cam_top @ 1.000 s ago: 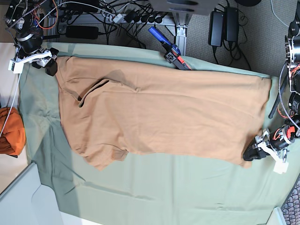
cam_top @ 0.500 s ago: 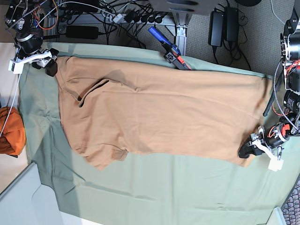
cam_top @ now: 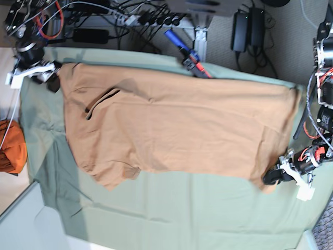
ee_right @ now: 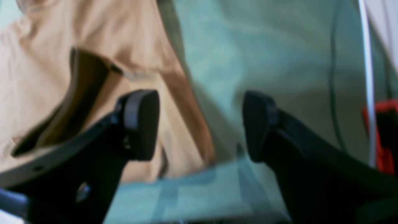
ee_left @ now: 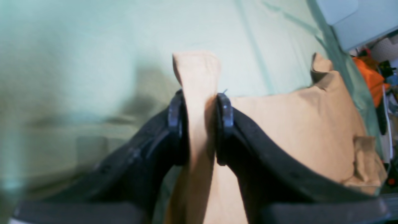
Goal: Fold the T-shirt properly
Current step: 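Move the right gripper to the sleeve edge beside the collar and grasp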
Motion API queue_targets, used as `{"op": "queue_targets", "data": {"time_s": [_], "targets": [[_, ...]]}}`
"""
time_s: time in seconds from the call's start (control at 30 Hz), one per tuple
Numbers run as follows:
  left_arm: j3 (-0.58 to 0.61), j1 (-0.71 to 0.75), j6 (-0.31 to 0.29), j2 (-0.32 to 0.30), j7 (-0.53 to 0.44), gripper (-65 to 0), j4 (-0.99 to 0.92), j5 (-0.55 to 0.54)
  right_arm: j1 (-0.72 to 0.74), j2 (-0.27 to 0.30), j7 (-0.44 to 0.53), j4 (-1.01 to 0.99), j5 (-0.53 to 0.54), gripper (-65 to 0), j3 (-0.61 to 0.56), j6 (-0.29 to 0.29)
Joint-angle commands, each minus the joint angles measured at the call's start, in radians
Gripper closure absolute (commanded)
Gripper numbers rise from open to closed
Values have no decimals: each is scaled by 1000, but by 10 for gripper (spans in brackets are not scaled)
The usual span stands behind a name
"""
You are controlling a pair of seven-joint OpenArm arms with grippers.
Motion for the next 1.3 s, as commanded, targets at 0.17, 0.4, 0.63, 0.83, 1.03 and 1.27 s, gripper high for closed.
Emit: {"op": "queue_targets", "data": {"time_s": [0.17, 0.4, 0.63, 0.83, 1.03, 1.27], "targets": [[-5, 13, -19, -14, -16, -88, 16, -18, 62, 39, 26, 17, -6, -418, 10, 93], [-5, 19, -19, -14, -16, 0, 16, -13, 156, 93, 29, 15, -32, -418, 10, 93], [-5, 20, -19, -14, 11, 0, 16, -6, 328, 105, 33, -62, -40, -418, 0, 92], [-5, 20, -19, -15, 16, 0, 17, -6, 557, 106, 60, -360, -67, -418, -106, 92], [-5, 20, -19, -15, 15, 0, 17, -6, 780, 105, 173, -689, -185, -418, -325, 92], [-5, 20, -19, -14, -1, 0, 17, -7, 949, 96, 218, -935, -249, -418, -528, 110]]}}
